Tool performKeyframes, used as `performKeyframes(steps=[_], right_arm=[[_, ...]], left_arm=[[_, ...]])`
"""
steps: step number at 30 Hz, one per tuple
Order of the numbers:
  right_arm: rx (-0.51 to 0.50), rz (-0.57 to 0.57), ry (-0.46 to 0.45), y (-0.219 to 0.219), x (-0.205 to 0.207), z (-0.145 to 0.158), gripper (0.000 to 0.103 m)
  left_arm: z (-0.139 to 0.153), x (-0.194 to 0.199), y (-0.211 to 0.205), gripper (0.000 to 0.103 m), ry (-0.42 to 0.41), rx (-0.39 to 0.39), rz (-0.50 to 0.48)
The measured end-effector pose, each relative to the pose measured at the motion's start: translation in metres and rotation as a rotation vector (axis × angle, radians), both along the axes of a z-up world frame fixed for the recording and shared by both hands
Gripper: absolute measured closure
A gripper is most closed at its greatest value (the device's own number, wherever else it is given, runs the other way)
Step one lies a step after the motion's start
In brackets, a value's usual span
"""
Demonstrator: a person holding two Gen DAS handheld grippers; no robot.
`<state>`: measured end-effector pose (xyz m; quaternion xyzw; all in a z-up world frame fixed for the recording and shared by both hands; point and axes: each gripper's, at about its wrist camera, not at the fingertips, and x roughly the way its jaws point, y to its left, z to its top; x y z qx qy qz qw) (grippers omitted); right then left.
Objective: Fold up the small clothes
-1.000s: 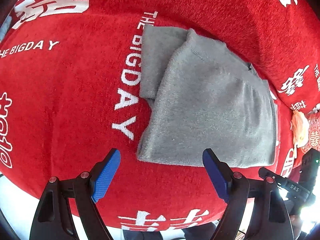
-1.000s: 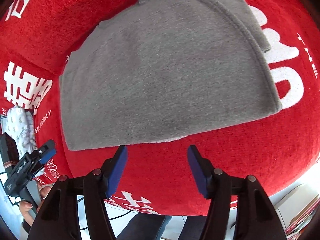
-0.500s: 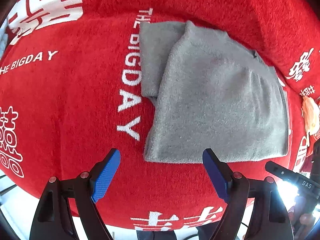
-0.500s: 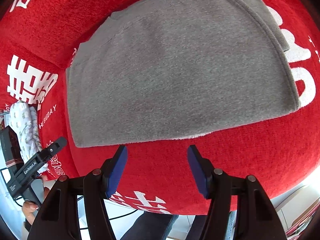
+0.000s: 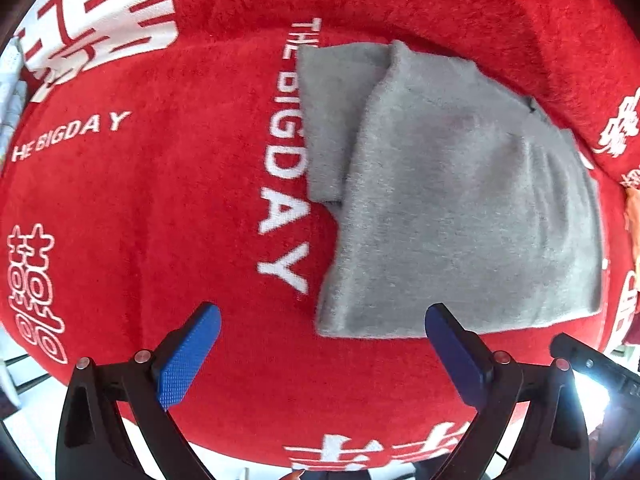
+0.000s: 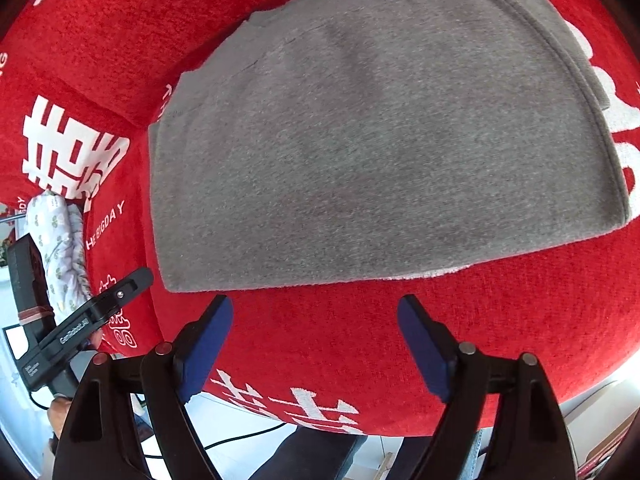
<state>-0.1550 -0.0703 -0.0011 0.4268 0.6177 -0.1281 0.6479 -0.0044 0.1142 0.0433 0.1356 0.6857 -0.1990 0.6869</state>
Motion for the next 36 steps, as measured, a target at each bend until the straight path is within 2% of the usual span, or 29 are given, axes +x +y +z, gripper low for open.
performKeyframes(steps=[3,8,18,24,27,28,29,30,31,36], right_arm=[[0.01,-0.004,-0.003,0.003,0.001,-0.001,0.016],[0.021,0.006,-0.014,0.009,0.006,-0.001,0.016],[0.021,0.02,-0.025,0.017,0.023,-0.001,0.016],[-0.053,0.055,-0.075,0.014,0.061,0.009,0.016],[-0.085,0.063,-0.102,0.011,0.088,0.009,0.017],[-0.1,0.07,-0.11,0.01,0.1,0.008,0.025],[-0.11,0.076,-0.117,0.009,0.11,0.007,0.051],[-0.114,0.088,-0.126,0.011,0.123,0.005,0.068],[-0.112,0.105,-0.131,0.012,0.139,0.002,0.09],[-0.147,0.152,-0.175,0.018,0.197,-0.011,0.092]], left_arm=[[-0.005,0.007,0.006,0.001,-0.001,0.025,0.032],[-0.022,0.016,0.015,0.001,0.052,0.042,0.07],[-0.023,0.029,0.021,0.001,0.01,0.008,0.066],[-0.019,0.048,0.024,0.001,-0.044,-0.031,0.064],[-0.018,0.061,0.029,0.001,-0.1,-0.028,0.063],[-0.018,0.067,0.03,0.001,-0.114,-0.029,0.061],[-0.019,0.072,0.031,0.001,-0.124,-0.032,0.06],[-0.019,0.075,0.032,0.001,-0.128,-0.034,0.061],[-0.02,0.075,0.032,0.001,-0.128,-0.037,0.064],[-0.027,0.082,0.034,0.001,-0.081,-0.05,0.09]])
